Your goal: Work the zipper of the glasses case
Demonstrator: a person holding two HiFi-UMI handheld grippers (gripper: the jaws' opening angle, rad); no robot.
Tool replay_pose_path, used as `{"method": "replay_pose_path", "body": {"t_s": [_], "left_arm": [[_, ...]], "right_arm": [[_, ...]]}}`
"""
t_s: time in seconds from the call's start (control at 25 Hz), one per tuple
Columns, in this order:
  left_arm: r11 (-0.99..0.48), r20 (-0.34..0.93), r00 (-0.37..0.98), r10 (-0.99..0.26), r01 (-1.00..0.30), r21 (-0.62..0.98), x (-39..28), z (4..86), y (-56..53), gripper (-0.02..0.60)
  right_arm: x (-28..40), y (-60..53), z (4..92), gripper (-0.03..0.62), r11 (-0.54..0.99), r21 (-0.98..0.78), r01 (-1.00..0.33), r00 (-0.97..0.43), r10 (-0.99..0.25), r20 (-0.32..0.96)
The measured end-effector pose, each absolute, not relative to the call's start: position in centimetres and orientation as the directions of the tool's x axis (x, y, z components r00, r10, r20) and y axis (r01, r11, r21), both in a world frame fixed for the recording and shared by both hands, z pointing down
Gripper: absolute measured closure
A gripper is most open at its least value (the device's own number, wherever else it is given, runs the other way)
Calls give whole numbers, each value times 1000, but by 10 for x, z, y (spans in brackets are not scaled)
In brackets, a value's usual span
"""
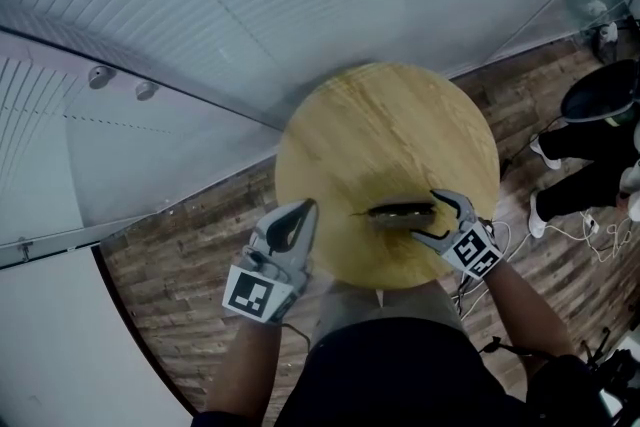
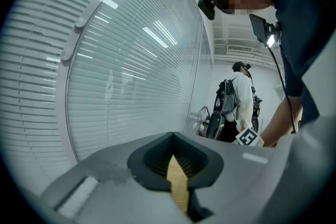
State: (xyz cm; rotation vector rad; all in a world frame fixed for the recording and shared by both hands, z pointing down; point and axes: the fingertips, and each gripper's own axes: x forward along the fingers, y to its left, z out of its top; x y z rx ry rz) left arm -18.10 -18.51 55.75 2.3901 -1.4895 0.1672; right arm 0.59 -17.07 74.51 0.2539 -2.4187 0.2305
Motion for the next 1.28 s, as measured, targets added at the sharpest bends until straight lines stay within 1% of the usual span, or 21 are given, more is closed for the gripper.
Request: {"method": "replay_pose_path", "body": {"t_s": [0.08, 0.32, 0.56, 0.96, 1.28], "left_arm": [[-404, 269, 450, -851, -890, 210, -184, 563, -186, 578], [-400, 311, 458, -832, -886, 236, -182, 585, -175, 578], [-378, 341, 436, -833, -898, 226, -181, 588, -167, 578], [-338, 371, 404, -836, -913, 230, -183, 601, -160, 578], [-320, 383, 377, -843, -925, 206, -189, 596, -151, 578]], "right_arm": [[3, -173, 752, 204, 971, -88, -222, -740, -109, 664], [-1, -164, 785, 201, 992, -45, -117, -695, -49, 717], [3, -165, 795, 201, 989, -87, -118, -689, -19, 724], [-12, -163, 810, 201, 999, -40, 9, -664, 36, 747], [-20, -161, 821, 201, 996, -68, 54, -625, 86, 776]]}}
